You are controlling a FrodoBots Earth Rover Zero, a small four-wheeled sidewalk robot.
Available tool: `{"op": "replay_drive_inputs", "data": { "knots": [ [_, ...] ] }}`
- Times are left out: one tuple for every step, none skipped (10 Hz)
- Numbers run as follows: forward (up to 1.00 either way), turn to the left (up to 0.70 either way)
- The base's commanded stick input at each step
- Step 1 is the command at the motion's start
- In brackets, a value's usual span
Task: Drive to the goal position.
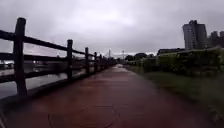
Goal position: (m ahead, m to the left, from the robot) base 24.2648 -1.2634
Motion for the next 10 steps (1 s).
{"op": "replay_drive_inputs", "data": {
  "knots": [
    [1.0, 0.0],
    [1.0, 0.0],
    [1.0, 0.0],
    [1.0, 0.0],
    [1.0, 0.0],
    [1.0, 0.0],
    [1.0, 0.0],
    [1.0, 0.0],
    [1.0, 0.0],
    [1.0, 0.0]
  ]
}}
